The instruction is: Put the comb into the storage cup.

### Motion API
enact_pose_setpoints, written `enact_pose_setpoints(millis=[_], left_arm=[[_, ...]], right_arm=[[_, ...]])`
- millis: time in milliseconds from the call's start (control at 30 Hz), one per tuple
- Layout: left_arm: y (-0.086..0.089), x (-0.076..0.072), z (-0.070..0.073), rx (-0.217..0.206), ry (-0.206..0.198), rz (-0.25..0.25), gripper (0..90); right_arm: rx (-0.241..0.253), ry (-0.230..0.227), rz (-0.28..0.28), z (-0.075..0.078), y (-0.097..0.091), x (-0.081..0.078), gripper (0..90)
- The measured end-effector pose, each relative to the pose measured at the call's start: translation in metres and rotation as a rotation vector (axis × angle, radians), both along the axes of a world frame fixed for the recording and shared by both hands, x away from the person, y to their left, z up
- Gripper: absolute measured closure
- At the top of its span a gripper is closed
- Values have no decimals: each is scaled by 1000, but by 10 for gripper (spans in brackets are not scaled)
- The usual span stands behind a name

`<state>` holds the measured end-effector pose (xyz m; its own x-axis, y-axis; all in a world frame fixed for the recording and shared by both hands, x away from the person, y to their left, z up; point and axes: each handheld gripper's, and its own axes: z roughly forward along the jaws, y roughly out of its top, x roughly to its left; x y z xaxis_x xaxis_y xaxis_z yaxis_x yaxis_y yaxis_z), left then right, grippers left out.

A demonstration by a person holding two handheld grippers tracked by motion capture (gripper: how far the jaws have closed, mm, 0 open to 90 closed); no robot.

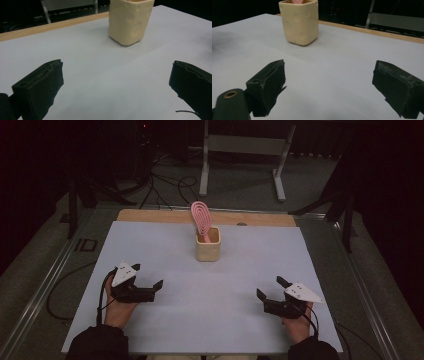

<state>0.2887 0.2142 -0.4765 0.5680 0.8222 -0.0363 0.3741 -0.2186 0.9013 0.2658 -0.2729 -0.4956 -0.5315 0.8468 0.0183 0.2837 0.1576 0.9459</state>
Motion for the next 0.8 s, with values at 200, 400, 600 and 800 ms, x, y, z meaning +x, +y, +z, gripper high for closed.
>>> enact_pose_setpoints(millis=[200,400,600,800], left_arm=[[13,-16,-9,23,-36,14,0],[18,-28,-13,29,-55,14,0],[21,-37,-13,13,-91,26,0],[25,-47,-9,-9,-138,42,0]], right_arm=[[3,-2,-4,1,-2,0,109],[7,-5,-5,2,-3,-1,109],[17,-14,0,5,-5,-3,108],[30,-17,18,7,-7,-6,105]])
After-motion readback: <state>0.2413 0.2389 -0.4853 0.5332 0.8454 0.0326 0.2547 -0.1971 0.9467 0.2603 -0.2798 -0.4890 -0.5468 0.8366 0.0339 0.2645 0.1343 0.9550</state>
